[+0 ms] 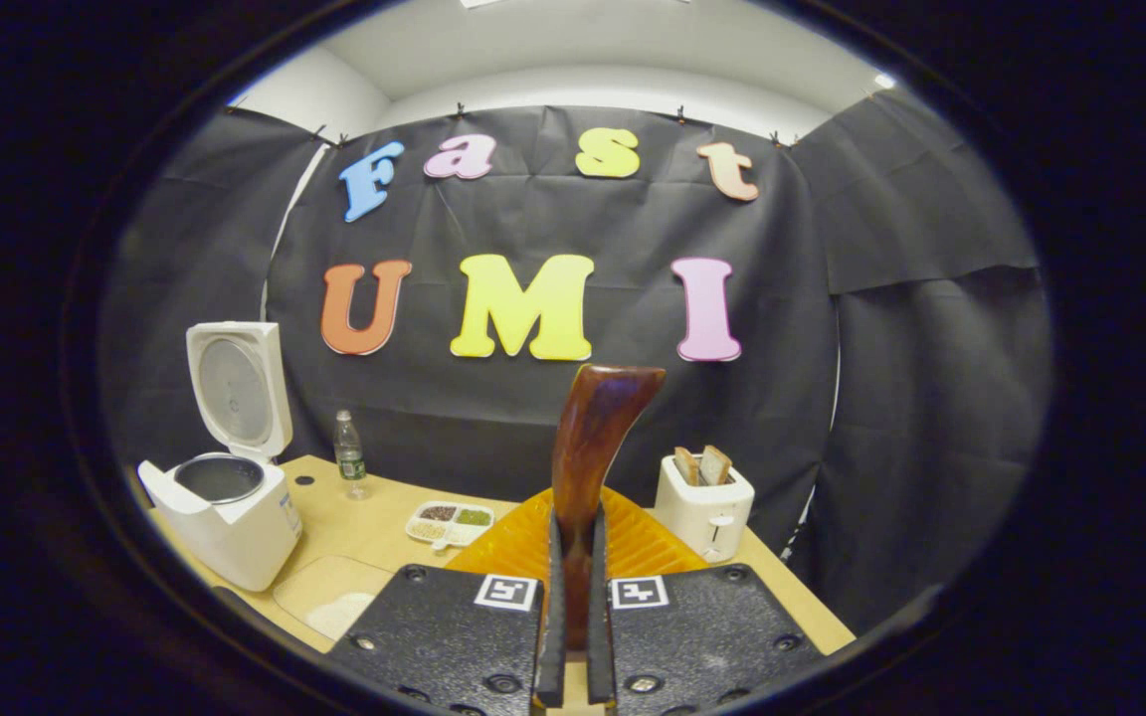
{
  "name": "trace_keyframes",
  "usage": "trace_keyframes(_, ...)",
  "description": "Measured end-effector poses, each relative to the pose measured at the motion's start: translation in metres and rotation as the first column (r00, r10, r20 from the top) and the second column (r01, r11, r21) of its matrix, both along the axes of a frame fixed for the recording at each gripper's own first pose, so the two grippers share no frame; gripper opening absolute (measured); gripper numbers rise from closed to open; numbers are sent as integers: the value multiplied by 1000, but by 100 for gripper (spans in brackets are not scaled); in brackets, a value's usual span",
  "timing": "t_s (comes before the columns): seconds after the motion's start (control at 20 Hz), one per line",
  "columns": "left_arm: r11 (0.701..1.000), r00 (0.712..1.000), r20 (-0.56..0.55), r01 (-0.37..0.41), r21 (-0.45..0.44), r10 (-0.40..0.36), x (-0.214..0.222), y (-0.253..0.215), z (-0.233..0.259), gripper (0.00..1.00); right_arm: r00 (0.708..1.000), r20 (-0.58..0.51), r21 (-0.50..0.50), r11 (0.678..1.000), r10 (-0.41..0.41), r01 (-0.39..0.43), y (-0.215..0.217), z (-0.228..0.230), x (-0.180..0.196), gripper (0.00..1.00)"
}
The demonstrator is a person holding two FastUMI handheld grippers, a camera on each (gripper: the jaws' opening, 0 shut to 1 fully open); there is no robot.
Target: Close the left gripper, press the button to open the rice cooker; take a wooden spoon from the chopstick holder with the right hand, scoop a spoonful of rice and pour it into the rice cooker, then put the wooden spoon back into the chopstick holder.
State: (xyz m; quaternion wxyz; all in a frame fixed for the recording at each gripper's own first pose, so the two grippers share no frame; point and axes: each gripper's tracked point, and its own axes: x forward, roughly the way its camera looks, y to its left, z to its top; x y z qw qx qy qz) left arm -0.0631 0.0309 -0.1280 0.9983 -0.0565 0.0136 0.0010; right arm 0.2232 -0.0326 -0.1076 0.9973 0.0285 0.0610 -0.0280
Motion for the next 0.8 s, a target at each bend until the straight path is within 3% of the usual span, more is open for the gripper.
trace_keyframes(0.4,999,999,-6,40,-3,-40,31,-27,-7,94,998,-39,30,999,-45,46,-43,-62,23,14)
trace_keyframes(0.6,999,999,-5,32,5,-32,52,-28,-4,94,999,-47,82,996,-18,22,-47,-79,29,17)
trace_keyframes(0.7,1000,1000,11,19,11,-19,68,-23,2,94,999,-31,102,994,-37,40,-57,-77,27,22)
trace_keyframes(0.75,1000,1000,6,11,-2,-11,76,-21,3,94,999,-4,115,993,-35,35,-58,-70,23,41)
trace_keyframes(0.8,1000,1000,3,-6,-7,6,85,-16,4,94,998,15,120,991,-53,51,-58,-65,23,53)
